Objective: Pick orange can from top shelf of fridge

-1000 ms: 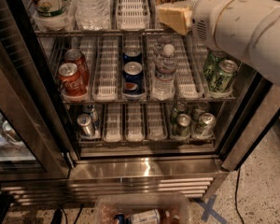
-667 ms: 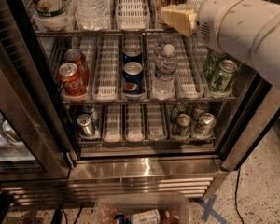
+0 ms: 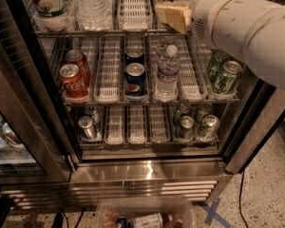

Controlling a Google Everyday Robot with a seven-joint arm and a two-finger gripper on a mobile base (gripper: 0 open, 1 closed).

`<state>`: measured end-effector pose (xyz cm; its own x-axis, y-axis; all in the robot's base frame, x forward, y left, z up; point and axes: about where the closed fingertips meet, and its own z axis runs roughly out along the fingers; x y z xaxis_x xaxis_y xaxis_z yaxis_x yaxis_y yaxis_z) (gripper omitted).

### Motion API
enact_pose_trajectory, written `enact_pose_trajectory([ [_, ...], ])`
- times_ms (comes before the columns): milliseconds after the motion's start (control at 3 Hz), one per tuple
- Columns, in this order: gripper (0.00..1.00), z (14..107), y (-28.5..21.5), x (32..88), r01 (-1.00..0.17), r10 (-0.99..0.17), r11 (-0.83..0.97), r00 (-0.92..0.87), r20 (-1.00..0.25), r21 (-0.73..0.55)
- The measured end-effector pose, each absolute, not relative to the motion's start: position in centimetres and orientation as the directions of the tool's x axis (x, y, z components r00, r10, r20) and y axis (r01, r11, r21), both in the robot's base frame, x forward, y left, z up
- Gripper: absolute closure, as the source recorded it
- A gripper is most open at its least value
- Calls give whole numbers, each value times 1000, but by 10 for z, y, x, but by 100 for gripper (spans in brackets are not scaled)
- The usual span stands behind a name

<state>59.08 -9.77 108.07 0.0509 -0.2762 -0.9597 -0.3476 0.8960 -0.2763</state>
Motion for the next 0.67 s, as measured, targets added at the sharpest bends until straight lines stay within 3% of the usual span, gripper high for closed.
enact_pose_trajectory([
  [667,30,1082,-83,600,-363,-233,901,58,-971,-238],
])
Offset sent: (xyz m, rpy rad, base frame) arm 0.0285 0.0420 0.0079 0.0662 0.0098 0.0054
